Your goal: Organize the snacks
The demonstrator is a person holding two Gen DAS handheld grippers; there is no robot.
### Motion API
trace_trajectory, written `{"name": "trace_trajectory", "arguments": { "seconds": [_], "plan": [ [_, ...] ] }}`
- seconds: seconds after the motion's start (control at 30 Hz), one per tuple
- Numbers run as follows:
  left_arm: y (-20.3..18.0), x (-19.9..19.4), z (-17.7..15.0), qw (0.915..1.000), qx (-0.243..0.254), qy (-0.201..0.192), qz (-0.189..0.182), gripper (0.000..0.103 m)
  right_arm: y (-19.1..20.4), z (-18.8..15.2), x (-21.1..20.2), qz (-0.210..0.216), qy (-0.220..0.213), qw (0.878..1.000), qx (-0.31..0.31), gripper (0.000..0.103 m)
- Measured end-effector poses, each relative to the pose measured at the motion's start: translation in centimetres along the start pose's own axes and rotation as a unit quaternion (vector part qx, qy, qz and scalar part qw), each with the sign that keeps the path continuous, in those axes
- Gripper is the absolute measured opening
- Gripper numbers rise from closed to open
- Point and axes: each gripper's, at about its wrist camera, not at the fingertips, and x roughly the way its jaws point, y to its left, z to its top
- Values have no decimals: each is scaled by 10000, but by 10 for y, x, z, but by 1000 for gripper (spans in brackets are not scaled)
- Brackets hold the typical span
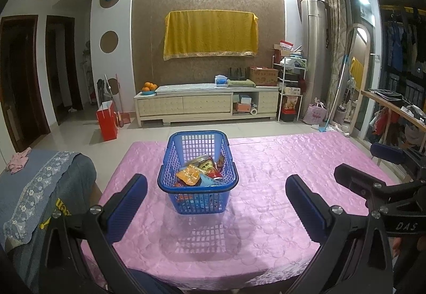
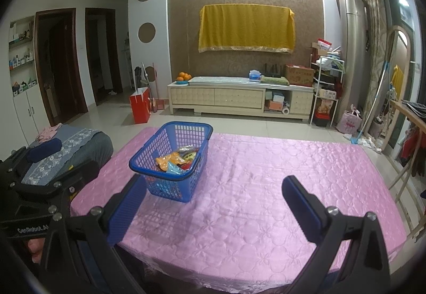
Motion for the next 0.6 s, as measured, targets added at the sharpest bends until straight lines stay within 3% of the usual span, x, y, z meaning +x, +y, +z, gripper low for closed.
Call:
{"name": "trace_trajectory", "arguments": {
  "seconds": [0.6],
  "plan": [
    [-3,-2,2,10000,22,26,47,103,4,1,0,-38,-20,10000,35,103]
  ]
}}
